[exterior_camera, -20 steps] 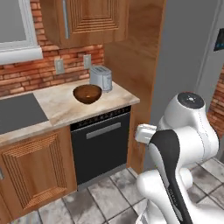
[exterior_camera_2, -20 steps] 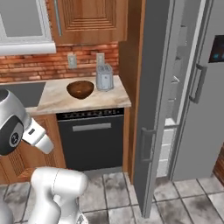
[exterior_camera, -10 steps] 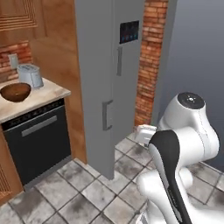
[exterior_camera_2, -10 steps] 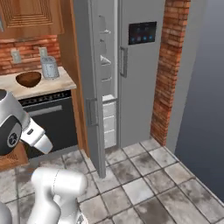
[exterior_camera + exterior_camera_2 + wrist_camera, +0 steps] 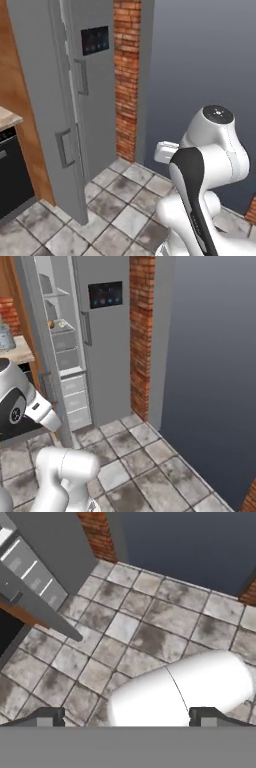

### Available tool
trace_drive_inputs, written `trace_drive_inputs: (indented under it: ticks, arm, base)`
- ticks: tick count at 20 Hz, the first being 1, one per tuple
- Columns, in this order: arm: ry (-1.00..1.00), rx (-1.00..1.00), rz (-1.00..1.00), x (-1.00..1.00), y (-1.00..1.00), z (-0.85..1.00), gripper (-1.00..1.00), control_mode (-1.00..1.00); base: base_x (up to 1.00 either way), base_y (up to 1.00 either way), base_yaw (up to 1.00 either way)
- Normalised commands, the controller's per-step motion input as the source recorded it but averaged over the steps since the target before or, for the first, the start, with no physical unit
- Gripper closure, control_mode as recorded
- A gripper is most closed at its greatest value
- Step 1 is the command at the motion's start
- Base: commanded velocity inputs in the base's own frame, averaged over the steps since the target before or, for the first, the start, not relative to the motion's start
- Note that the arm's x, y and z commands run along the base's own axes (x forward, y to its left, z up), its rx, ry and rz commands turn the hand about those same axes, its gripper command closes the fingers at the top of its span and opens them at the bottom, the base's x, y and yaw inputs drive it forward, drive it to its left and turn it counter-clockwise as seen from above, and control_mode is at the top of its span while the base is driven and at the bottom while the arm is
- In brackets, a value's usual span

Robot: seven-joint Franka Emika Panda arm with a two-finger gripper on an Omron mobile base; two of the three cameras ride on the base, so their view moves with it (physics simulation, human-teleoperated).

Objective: Take the carrot, chicken drumstick, and garlic from the freezer and place them in the bowl on the counter.

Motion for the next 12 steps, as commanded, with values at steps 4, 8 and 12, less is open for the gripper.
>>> trace_drive_inputs:
  ticks: [4, 8, 12]
  arm:
    - [0.00, 0.00, 0.00, 0.00, 0.00, 0.00, -1.00, 1.00]
    - [0.00, 0.00, 0.00, 0.00, 0.00, 0.00, -1.00, 1.00]
    - [0.00, 0.00, 0.00, 0.00, 0.00, 0.00, -1.00, 1.00]
  base:
    - [1.00, -0.79, 0.00]
    - [1.00, -0.57, 0.00]
    - [0.99, -0.10, 0.26]
